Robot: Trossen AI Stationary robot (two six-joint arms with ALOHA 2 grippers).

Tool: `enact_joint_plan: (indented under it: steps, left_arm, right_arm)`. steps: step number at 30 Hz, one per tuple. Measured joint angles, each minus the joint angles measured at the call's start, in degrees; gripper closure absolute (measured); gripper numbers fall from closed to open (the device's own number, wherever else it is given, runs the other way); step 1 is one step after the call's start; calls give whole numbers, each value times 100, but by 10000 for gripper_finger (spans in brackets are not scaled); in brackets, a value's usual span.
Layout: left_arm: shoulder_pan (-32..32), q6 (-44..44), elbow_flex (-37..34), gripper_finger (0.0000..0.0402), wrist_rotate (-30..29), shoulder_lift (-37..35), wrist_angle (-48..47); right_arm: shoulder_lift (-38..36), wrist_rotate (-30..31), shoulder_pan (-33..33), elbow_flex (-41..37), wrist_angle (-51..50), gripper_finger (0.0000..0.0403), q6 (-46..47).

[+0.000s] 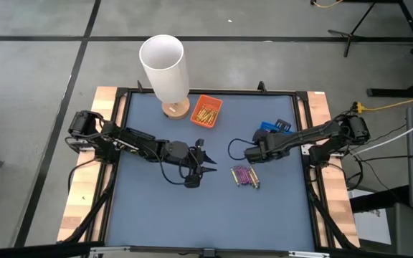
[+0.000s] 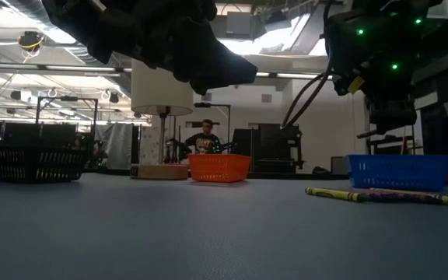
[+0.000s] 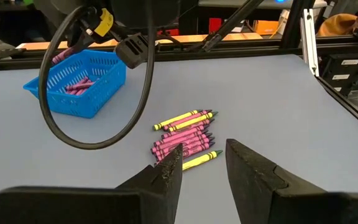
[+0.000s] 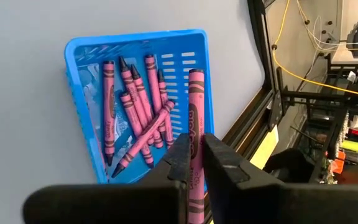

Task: Sort crayons
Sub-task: Put the violet crayon into the blue basket, then put the green crayon into the black basket

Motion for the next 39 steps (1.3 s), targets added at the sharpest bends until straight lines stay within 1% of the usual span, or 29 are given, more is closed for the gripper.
enact_joint_plan:
  steps: [5, 7, 13, 18, 21, 24, 26, 30, 34, 39]
  left_arm:
    - [-2, 1, 0, 295, 0, 0, 0]
    - [-2, 1, 0, 295, 0, 0, 0]
    - [-2, 2, 0, 295, -1, 0, 0]
    - [-2, 0, 0, 295, -2, 0, 121]
    - [-2, 2, 1, 295, 4, 0, 373]
    - [-2, 2, 5, 295, 167, 0, 593]
    - [0, 4, 12, 295, 329, 0, 693]
    - [0, 6, 220, 295, 393, 0, 686]
    - [4, 194, 667, 295, 657, 164, 641]
    - [18, 479, 1576, 295, 1248, 712, 266]
  right_arm:
    - [0, 0, 0, 0, 0, 369, 0]
    - [0, 0, 0, 0, 0, 352, 0]
    - [0, 45, 0, 0, 2, 279, 0]
    - [0, 46, 0, 0, 2, 246, 2]
    - [-3, -2, 7, 2, -11, 241, 0]
    - [-102, -62, 7, 2, -234, 240, 51]
    - [-231, -63, 7, 2, -430, 240, 189]
    - [-644, -61, 7, 2, -616, 240, 332]
    - [-1087, -104, 7, 2, -593, 240, 330]
    - [-1625, -191, 7, 2, -573, 239, 330]
